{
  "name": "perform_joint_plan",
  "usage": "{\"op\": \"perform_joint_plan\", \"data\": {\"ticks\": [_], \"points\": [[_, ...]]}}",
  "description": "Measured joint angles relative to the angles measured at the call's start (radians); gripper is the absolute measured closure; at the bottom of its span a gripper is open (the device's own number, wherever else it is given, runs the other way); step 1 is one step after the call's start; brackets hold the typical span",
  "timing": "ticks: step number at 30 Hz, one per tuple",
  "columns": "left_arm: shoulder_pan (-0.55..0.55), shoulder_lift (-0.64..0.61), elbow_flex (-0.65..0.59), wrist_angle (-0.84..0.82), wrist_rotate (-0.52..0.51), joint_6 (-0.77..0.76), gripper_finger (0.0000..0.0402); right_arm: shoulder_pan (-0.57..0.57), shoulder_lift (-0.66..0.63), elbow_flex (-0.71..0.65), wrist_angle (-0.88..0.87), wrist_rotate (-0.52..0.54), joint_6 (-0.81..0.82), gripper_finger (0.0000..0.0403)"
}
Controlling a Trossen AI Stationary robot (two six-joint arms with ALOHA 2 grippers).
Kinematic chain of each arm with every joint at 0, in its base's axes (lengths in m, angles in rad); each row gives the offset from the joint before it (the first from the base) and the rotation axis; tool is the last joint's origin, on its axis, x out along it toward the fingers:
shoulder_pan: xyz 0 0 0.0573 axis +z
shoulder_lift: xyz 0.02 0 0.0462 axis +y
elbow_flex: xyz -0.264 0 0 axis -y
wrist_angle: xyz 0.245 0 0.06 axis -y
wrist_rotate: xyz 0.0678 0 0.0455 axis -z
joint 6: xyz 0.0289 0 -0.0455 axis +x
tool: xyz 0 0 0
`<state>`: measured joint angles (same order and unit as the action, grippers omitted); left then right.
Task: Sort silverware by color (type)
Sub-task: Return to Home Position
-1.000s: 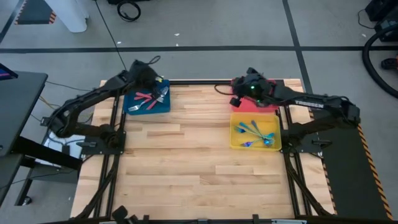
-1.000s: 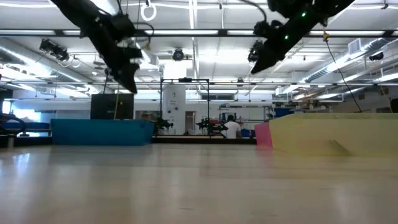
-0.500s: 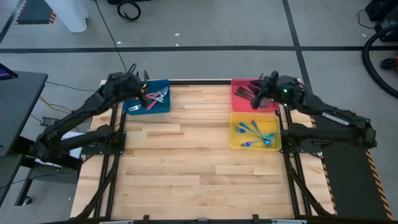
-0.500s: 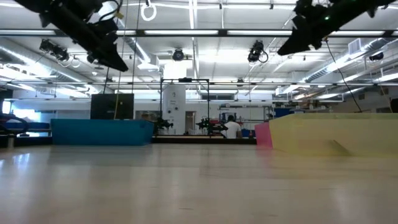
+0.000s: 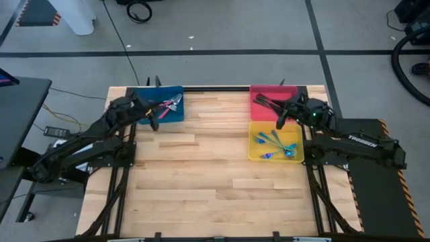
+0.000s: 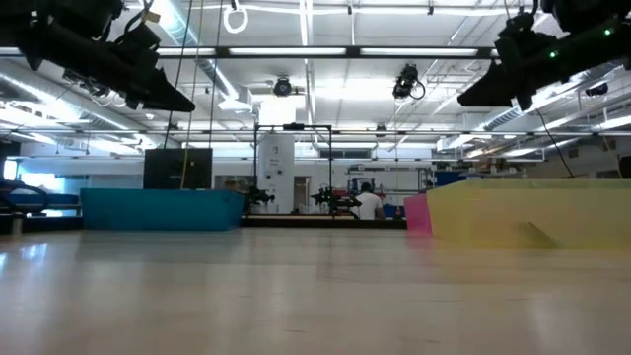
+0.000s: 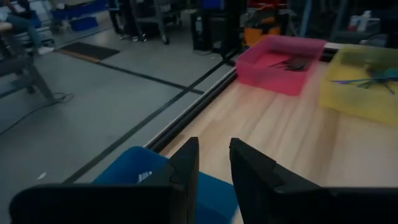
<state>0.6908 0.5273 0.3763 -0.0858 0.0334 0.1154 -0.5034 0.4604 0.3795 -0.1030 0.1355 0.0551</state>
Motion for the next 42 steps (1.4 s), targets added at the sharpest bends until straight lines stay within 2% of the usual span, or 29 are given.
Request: {"op": "perform_joint_plan", "data": {"ticks": [6, 11, 18, 23, 42], "points": [[-0.044, -0.06, -0.088, 0.076, 0.0, 0.008, 0.0313, 0.0, -0.046, -0.087, 0.054, -0.009, 0.005, 0.0304], [-0.065, -0.09, -0.173, 0.15, 0.0, 0.009, 0.0313, 0.0, -0.072, -0.17, 0.124, -0.083, -0.01, 0.0304], [-0.105, -0.096, -0.274, 0.299, 0.0, 0.011, 0.0313, 0.0, -0.093, -0.243, 0.183, -0.148, -0.01, 0.0304], [-0.138, -0.096, -0.334, 0.381, 0.0, 0.022, 0.0313, 0.0, -0.094, -0.263, 0.184, -0.156, -0.006, 0.0304], [-0.224, -0.096, -0.368, 0.379, -0.001, 0.023, 0.0313, 0.0, -0.094, -0.373, 0.199, -0.156, -0.019, 0.0304]]}}
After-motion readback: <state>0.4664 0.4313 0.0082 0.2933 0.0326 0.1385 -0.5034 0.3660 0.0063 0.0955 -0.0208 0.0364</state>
